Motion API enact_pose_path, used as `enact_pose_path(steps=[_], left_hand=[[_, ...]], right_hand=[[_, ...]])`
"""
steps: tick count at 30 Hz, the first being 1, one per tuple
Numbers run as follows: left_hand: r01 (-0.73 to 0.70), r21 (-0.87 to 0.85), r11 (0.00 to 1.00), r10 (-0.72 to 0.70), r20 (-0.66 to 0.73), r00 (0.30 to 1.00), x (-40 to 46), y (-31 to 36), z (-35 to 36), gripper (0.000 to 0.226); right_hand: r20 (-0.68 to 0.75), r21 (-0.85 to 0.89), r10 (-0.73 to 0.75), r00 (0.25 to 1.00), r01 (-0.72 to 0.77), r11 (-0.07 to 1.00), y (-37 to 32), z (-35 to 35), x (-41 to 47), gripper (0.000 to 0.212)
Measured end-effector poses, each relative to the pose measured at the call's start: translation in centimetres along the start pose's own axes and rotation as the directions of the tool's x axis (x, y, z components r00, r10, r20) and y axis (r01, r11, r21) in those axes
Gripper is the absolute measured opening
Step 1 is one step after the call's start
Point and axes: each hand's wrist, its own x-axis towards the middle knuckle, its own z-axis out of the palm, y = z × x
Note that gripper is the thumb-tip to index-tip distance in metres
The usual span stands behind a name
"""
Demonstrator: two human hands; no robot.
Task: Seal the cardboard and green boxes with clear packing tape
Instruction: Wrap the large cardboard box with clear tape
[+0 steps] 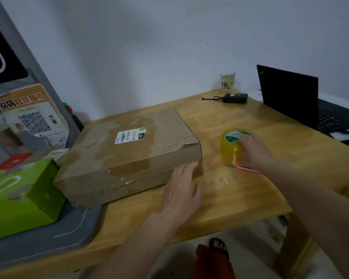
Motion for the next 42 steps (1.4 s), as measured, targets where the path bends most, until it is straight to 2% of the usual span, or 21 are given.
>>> enact_pose_path(steps=[2, 6, 10, 13, 17, 20, 23, 28, 34, 36, 39, 42], left_hand=[[-0.003, -0.007, 1.0, 0.003, -0.004, 1.0, 0.2, 0.1, -0.1, 0.051], [-0.052, -0.035, 0.998, 0.05, -0.034, 0.998, 0.8, 1.2, 0.0, 0.05], [-0.069, -0.086, 0.994, 0.052, -0.179, 0.982, 2.6, 3.1, -1.1, 0.064], [-0.025, -0.181, 0.983, -0.025, -0.267, 0.963, 4.3, 4.5, -3.1, 0.074], [0.045, -0.371, 0.927, -0.138, -0.227, 0.964, 5.5, 4.5, -5.5, 0.085], [-0.013, -0.526, 0.851, -0.114, -0.207, 0.972, 4.8, 3.6, -6.0, 0.088], [-0.066, -0.592, 0.804, -0.107, -0.253, 0.962, 3.2, 2.6, -6.0, 0.083], [-0.069, -0.484, 0.873, -0.132, -0.369, 0.92, -0.3, 2.1, -6.3, 0.081], [-0.137, -0.219, 0.966, 0.014, -0.486, 0.874, -3.9, 0.5, -6.1, 0.087], [-0.142, -0.174, 0.975, 0.02, -0.563, 0.826, -4.5, -0.6, -6.7, 0.075], [-0.126, -0.128, 0.984, -0.002, -0.707, 0.707, -4.9, -2.3, -8.4, 0.044], [-0.136, -0.143, 0.98, -0.032, -0.793, 0.608, -5.1, -4.3, -10.1, 0.03]], right_hand=[[-0.02, 0.08, 0.007, 1.0, -0.005, 0.997, 0.1, -0.4, -0.4, 0.041], [-0.099, 0.121, 0.021, 0.995, -0.009, 0.993, -0.7, -2.0, -2.0, 0.041], [-0.253, 0.15, -0.014, 0.967, 0.054, 0.987, -2.4, -4.8, -4.0, 0.038], [-0.327, 0.149, -0.125, 0.937, 0.182, 0.972, -4.1, -6.8, -5.8, 0.038], [-0.448, 0.116, -0.304, 0.84, 0.392, 0.912, -6.8, -8.1, -8.1, 0.036], [-0.446, 0.109, -0.404, 0.798, 0.497, 0.861, -8.8, -8.0, -9.1, 0.037], [-0.44, 0.123, -0.444, 0.781, 0.542, 0.831, -10.7, -7.6, -9.7, 0.037], [-0.401, 0.223, -0.412, 0.818, 0.524, 0.822, -13.5, -6.7, -10.4, 0.034], [-0.309, 0.439, -0.372, 0.876, 0.478, 0.761, -17.5, -5.6, -11.4, 0.022], [-0.284, 0.478, -0.378, 0.881, 0.472, 0.741, -18.9, -5.4, -11.9, 0.019], [-0.267, 0.48, -0.376, 0.887, 0.461, 0.747, -21.0, -5.0, -12.8, 0.017], [-0.223, 0.482, -0.38, 0.898, 0.44, 0.757, -22.8, -4.3, -13.5, 0.017]])
